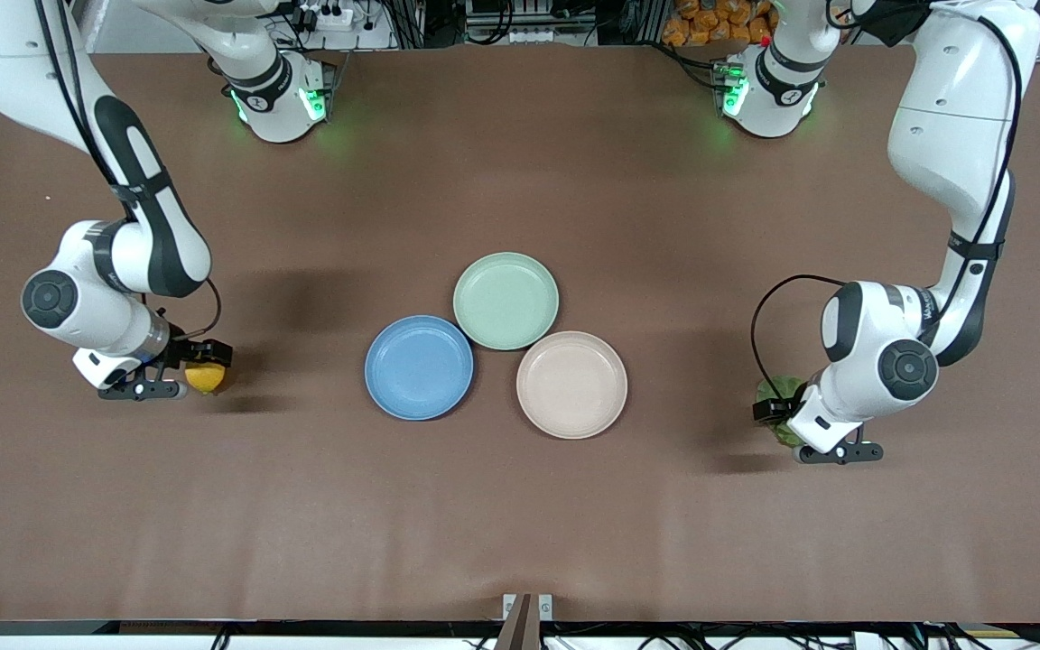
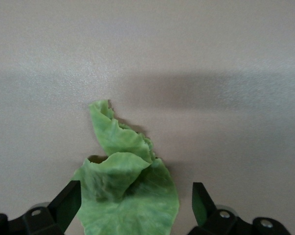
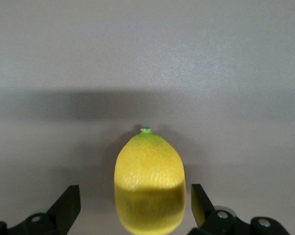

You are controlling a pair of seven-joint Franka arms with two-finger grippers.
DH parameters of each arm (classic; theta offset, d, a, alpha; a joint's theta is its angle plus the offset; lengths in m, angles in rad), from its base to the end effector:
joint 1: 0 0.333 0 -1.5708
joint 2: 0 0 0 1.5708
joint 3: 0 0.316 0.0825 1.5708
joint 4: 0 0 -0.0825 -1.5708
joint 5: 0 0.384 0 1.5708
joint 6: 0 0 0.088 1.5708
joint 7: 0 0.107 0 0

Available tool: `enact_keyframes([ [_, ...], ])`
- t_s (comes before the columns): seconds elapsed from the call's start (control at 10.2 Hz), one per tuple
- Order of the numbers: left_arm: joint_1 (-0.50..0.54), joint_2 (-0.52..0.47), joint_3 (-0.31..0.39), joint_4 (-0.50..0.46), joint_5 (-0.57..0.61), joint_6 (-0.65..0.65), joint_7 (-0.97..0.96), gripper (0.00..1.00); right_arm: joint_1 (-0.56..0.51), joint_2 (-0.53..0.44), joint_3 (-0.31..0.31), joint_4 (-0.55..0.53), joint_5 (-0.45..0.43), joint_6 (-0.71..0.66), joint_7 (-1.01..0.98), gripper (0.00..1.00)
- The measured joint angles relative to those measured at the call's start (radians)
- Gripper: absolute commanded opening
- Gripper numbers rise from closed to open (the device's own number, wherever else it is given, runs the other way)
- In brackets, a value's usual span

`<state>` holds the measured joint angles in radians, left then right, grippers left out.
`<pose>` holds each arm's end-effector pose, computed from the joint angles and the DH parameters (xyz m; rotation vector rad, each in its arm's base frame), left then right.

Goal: Place lemon and lettuce in plates
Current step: 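Close the right gripper on the lemon while the left gripper grasps lettuce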

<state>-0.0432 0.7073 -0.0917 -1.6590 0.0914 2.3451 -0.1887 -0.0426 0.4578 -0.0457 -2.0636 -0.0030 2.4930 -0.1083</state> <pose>0.6767 -0.0836 0.1959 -3.1337 -0.0167 0.0254 0.5867 -0.0517 0.2063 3.1218 0.0419 -0.0468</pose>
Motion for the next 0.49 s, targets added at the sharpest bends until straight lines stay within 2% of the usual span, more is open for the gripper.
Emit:
enact_keyframes([
  [0.1, 0.0, 0.006, 0.001, 0.0, 0.003, 0.0, 0.0, 1.0, -0.003, 0.021, -0.001, 0.0, 0.0, 0.023, -0.001, 0.82],
  [0.29, 0.004, 0.015, 0.002, 0.0, 0.003, 0.0, 0.0, 1.0, -0.008, 0.038, -0.001, 0.001, 0.0, 0.037, -0.002, 0.31],
  [0.39, 0.006, 0.019, 0.003, 0.0, 0.003, 0.0, 0.0, 0.8, -0.009, 0.038, -0.001, 0.002, 0.0, 0.038, -0.002, 0.14],
  [0.49, 0.006, 0.024, 0.003, 0.0, 0.004, 0.0, 0.0, 0.22, -0.009, 0.038, -0.001, 0.006, 0.0, 0.038, -0.002, 0.02],
])
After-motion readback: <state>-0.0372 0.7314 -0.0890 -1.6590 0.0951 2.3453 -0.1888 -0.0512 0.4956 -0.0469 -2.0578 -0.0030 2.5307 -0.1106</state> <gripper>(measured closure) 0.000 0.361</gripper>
